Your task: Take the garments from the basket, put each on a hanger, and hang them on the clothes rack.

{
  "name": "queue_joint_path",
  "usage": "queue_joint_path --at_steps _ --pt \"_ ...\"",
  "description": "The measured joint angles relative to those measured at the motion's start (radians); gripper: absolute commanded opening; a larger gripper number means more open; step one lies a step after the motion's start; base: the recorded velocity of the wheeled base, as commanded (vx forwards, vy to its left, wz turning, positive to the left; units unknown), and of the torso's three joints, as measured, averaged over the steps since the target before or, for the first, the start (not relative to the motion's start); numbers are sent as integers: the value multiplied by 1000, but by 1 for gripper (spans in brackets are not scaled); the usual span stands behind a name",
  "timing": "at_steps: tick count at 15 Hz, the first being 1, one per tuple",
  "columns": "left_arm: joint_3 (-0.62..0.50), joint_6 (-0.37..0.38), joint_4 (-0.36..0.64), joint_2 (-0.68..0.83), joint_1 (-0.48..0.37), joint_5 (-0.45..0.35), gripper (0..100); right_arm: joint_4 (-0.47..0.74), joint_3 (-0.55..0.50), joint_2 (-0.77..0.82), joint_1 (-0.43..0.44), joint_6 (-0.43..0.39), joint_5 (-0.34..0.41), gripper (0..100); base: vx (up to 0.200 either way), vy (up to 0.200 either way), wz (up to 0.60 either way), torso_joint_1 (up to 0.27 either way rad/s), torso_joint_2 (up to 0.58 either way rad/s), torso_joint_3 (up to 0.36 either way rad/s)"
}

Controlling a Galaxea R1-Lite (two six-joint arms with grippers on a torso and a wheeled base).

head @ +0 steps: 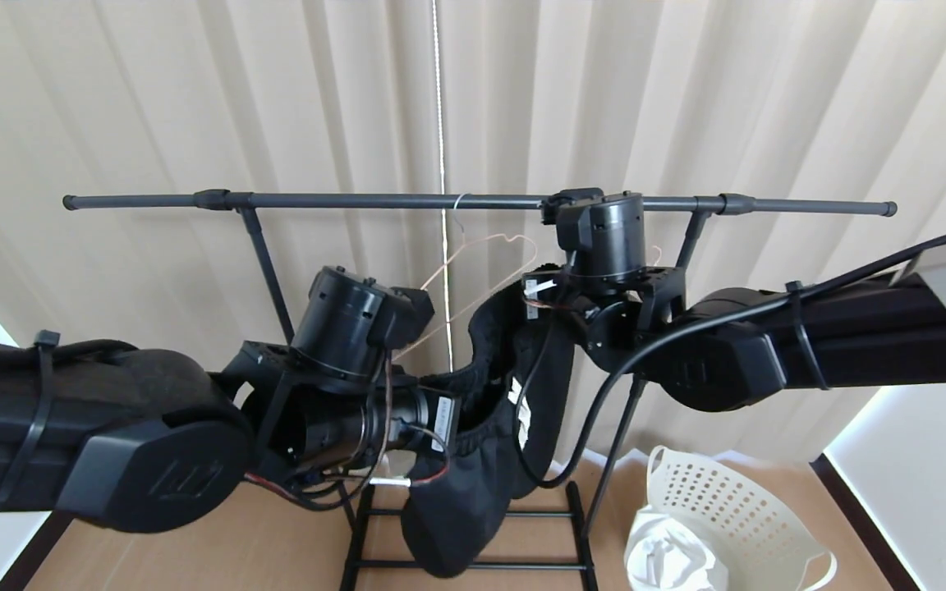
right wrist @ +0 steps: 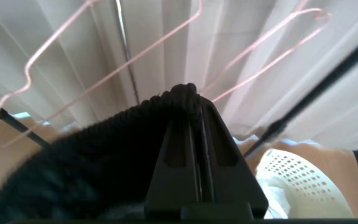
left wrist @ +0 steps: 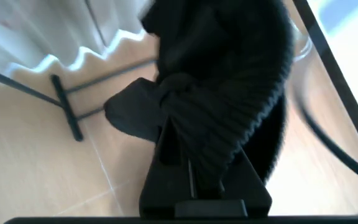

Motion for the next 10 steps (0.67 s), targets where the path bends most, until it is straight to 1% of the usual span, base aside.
queue_joint_path --at_steps 3,5,8,10 --pt "-90 23 0 24 71 1 0 0 141 -114 -13 0 -6 0 0 0 0 0 0 0" --pt "-181 44 7 60 101 2 0 -2 246 -182 -16 1 -7 0 0 0 0 0 0 0" --pt "-300 57 10 132 120 4 0 -11 391 -250 -16 25 -7 0 0 0 0 0 0 0" --pt "-352 62 10 168 120 24 0 1 442 -289 -16 40 -7 0 0 0 0 0 0 0"
